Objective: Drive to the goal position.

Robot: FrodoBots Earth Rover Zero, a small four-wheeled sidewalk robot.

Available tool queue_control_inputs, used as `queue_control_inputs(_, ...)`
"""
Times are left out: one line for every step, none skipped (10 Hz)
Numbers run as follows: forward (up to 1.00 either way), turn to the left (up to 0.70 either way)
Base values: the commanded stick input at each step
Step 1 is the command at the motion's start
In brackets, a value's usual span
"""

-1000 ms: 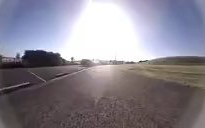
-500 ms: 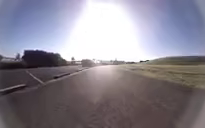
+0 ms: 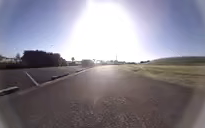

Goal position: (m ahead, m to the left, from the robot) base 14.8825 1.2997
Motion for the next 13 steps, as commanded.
queue_control_inputs(0.70, 0.00)
queue_control_inputs(0.70, 0.00)
queue_control_inputs(0.70, 0.00)
queue_control_inputs(0.70, 0.00)
queue_control_inputs(0.70, 0.00)
queue_control_inputs(0.70, 0.00)
queue_control_inputs(0.70, 0.00)
queue_control_inputs(0.70, 0.00)
queue_control_inputs(0.70, 0.00)
queue_control_inputs(0.70, 0.00)
queue_control_inputs(0.70, 0.00)
queue_control_inputs(0.70, 0.00)
queue_control_inputs(0.70, 0.00)
